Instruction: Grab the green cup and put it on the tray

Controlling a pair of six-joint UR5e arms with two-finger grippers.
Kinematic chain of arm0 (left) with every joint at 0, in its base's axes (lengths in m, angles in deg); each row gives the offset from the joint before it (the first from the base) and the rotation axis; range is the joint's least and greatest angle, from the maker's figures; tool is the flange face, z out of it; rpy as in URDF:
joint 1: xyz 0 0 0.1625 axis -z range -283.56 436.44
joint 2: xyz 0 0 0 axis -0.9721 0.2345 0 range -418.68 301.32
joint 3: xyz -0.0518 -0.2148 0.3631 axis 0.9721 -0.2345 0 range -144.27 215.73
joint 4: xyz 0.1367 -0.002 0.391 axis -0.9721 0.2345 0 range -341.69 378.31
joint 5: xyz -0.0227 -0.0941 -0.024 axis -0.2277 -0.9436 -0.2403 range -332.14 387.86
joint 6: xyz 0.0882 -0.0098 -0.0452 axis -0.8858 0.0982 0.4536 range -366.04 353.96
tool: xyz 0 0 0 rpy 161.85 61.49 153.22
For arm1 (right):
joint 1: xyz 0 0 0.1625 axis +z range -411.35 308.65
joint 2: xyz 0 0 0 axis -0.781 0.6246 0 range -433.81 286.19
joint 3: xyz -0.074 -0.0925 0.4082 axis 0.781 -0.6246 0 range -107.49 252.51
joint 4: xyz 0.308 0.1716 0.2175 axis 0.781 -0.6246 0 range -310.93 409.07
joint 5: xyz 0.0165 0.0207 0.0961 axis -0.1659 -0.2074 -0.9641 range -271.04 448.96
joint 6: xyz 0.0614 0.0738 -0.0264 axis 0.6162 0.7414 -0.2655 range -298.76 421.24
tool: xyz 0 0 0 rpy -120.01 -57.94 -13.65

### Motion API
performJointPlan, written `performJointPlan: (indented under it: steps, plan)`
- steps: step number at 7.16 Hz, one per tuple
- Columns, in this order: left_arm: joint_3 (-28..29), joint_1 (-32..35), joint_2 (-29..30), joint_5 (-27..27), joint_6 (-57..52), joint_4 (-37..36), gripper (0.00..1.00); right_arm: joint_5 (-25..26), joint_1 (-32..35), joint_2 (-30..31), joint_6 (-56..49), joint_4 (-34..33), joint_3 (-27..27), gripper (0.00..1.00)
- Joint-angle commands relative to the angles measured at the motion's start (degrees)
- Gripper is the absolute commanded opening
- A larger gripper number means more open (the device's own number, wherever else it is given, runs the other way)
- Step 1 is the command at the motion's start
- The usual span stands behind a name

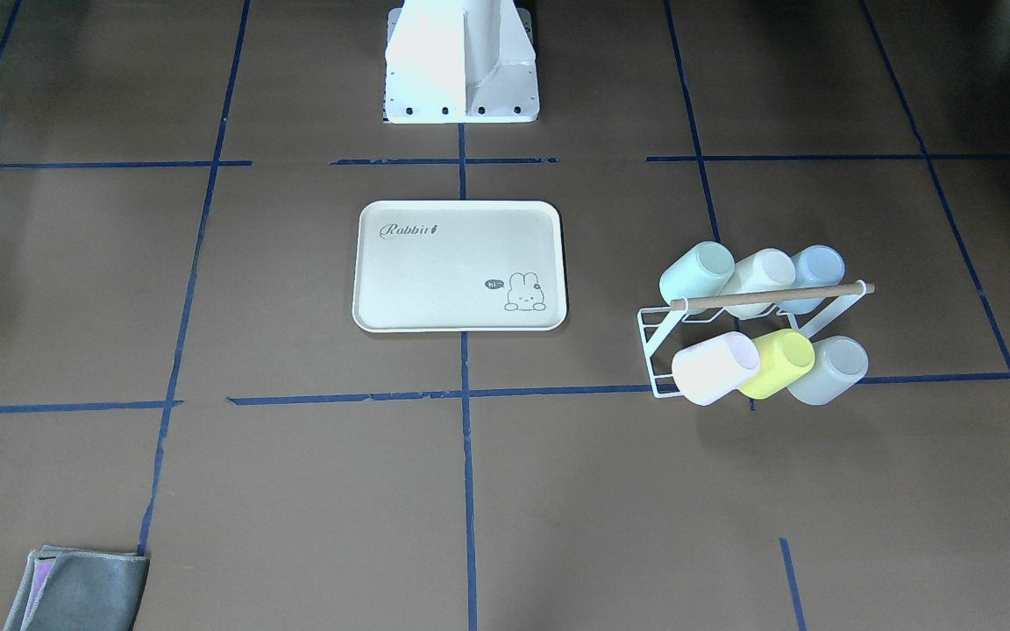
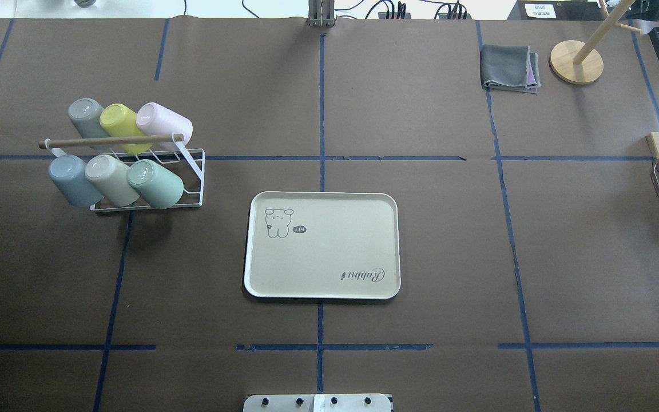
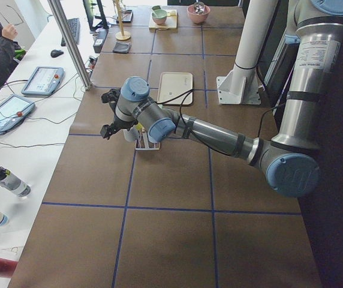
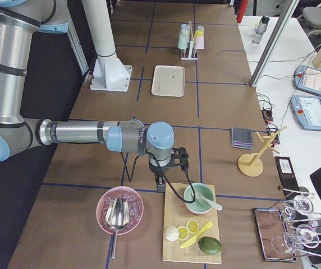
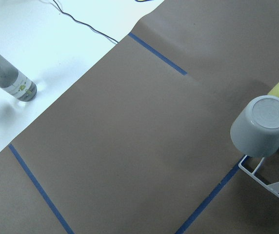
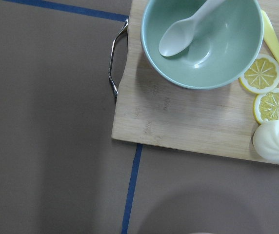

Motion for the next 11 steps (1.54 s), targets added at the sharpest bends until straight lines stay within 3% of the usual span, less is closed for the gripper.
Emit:
performJointPlan:
  steps: [1, 3, 5, 7, 9, 11]
  plan:
    - [-7.92, -6.17, 0.12, 3.36, -0.19, -7.27, 1.0, 0.0, 0.0, 0.0, 0.03, 0.0, -0.07, 1.0]
    - [-13.91, -12.06, 3.97, 9.16, -0.89, -18.86, 1.0, 0.09, 0.0, 0.0, 0.03, 0.0, -0.16, 1.0]
    - [-20.32, -17.25, 7.31, 20.11, -8.69, -30.2, 1.0, 0.17, 0.0, 0.0, -0.06, -0.09, -0.24, 1.0]
    - [-22.19, -24.44, 12.66, 29.44, -11.96, -41.35, 1.0, 0.18, 0.0, 0.09, -0.06, -0.09, -0.33, 1.0]
    - [-24.38, -31.65, 17.95, 42.87, -21.42, -54.8, 1.0, 0.18, 0.0, 0.18, -0.06, -0.09, -0.51, 1.0]
    - [-24.66, -37.9, 19.72, 50.1, -21.81, -63.87, 1.0, 0.18, 0.0, 0.18, 0.03, -0.09, -0.68, 1.0]
